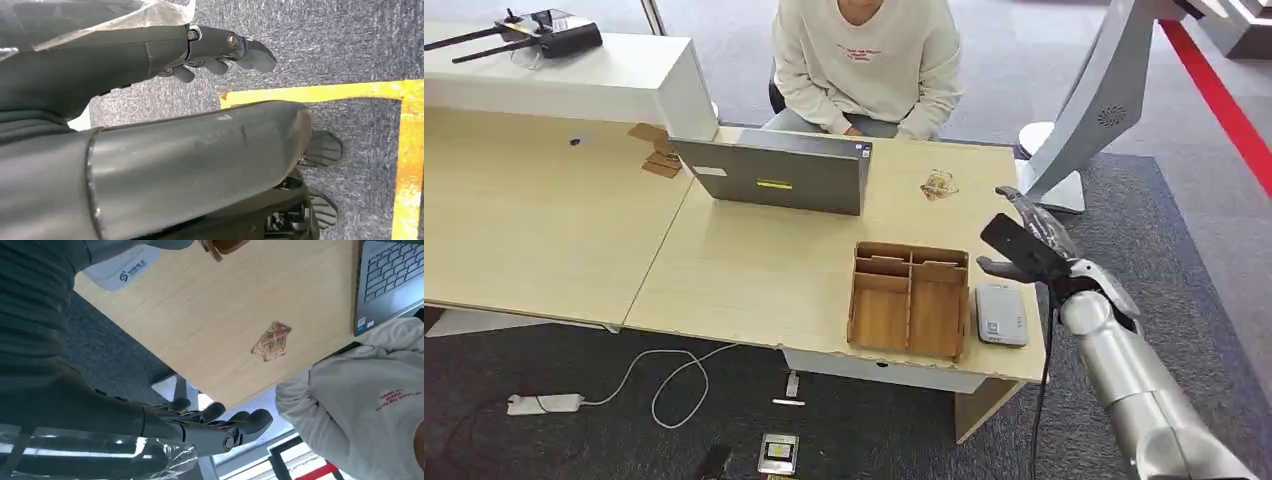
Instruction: Pass the card to the sensor for recognition and then transmit it.
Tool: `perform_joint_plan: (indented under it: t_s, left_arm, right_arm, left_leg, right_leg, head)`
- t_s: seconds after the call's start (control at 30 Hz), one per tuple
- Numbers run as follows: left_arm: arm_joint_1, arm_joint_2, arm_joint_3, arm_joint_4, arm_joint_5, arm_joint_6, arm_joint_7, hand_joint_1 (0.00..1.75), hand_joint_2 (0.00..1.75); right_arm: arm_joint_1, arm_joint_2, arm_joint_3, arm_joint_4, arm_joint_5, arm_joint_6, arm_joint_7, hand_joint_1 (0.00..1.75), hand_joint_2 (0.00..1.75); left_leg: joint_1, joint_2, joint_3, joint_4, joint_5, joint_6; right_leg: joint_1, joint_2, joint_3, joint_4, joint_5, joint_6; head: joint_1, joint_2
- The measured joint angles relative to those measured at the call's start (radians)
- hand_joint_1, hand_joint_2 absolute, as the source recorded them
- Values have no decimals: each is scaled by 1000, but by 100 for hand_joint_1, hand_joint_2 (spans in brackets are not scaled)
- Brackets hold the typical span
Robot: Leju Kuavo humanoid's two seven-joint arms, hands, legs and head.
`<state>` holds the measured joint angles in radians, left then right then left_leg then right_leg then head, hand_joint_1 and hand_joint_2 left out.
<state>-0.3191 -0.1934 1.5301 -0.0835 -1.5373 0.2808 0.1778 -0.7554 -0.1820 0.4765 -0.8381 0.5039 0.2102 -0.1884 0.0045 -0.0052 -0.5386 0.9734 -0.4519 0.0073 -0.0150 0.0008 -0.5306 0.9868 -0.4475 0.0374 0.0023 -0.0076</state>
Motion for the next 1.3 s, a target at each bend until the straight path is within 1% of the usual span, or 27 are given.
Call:
perform_joint_plan:
  t_s: [0.2, 0.43, 0.57, 0.77, 1.0, 1.3]
  left_arm:
    - [0, 2, 0, 0, 0, -10, -3, 0, 0]
    - [1, 8, 0, 0, -1, -18, -12, 0, 0]
    - [2, 12, 0, 0, -1, -21, -19, 0, 0]
    - [-1, 13, 0, 1, -1, -20, -32, 0, 0]
    - [-7, 12, 0, 3, -1, -10, -39, 0, 0]
    - [-8, 7, 1, 9, 3, 9, -52, 0, 0]
  right_arm:
    - [41, -9, 5, -68, 0, 50, 40, 0, 175]
    - [57, -13, 11, -124, -1, 84, 63, 0, 175]
    - [66, -15, 15, -154, 3, 88, 73, 0, 175]
    - [83, -4, 25, -199, 33, 52, 86, 0, 175]
    - [99, 42, 49, -222, 52, 12, 85, 0, 175]
    - [89, 108, 85, -212, 95, -34, 40, 0, 175]
  left_leg:
    - [0, 0, 0, 0, 0, 0]
    - [0, 0, 0, 0, 0, 0]
    - [0, 0, 0, 0, 0, 0]
    - [0, 0, 0, 0, 0, 0]
    - [0, 0, 0, 0, 0, 0]
    - [0, 0, 0, 0, 0, 0]
  right_leg:
    - [0, 0, 0, 0, 0, 0]
    - [0, 0, 0, 0, 0, 0]
    - [0, 0, 0, 0, 0, 0]
    - [0, 0, 0, 0, 0, 0]
    - [0, 0, 0, 0, 0, 0]
    - [0, 0, 0, 0, 0, 0]
  head:
    - [0, 0]
    - [0, 0]
    - [0, 0]
    - [0, 0]
    - [0, 0]
    - [0, 0]
